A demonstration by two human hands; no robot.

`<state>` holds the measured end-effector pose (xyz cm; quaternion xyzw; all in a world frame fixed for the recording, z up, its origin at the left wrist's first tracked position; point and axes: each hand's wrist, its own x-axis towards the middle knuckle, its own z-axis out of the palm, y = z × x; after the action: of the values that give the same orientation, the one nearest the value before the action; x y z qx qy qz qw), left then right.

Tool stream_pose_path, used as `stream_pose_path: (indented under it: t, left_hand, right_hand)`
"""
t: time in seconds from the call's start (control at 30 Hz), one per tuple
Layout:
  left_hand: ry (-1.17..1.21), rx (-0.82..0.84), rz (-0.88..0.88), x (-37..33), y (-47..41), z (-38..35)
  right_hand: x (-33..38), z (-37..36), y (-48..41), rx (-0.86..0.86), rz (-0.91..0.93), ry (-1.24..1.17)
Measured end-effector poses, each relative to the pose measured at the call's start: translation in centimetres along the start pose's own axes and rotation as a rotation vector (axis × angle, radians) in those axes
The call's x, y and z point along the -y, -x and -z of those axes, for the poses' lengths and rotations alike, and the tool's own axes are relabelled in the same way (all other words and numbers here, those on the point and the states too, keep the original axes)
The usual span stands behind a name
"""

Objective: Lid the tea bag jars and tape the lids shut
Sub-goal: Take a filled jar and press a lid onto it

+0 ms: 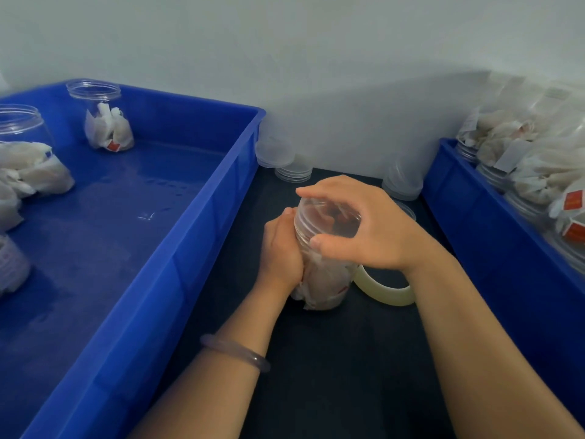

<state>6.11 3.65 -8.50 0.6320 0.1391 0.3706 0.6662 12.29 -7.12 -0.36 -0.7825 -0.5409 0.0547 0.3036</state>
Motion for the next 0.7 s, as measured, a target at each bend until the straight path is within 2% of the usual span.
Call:
stream_pose_path:
  t: [0.13, 0.3, 0.43, 0.53, 0.6, 0.7]
  left_hand:
    - [0.031, 0.001, 0.026, 0.1, -0.1, 0.0]
    - [-0.058, -0.033, -0.002, 0.2, 0.1, 0.0]
    - [-0.127, -0.065, 0.017, 0.4, 0.1, -0.4]
    - [-0.061, -0.136, 0.075, 0.4, 0.4, -0.9]
    - [-0.063, -0.156, 0.063, 0.2, 0.6, -1.0]
    - [-0.007, -0.11, 0.047, 0.0, 0.5, -0.9]
  right_hand:
    - [-0.1, 0.0, 0.0, 0.011, 0.038, 0.004]
    - [0.2, -0.5, -0.4, 0.019, 0.022, 0.107]
    - [1.1, -1.4, -0.1, -0.066, -0.145, 0.158]
    - [2.3, -3.2, 0.3, -0.203, -0.307, 0.341]
    - [2.6, -3.4, 0.6, -0.131, -0.317, 0.424]
    - [2.3, -0.9, 1.4, 0.109, -0.314, 0.348]
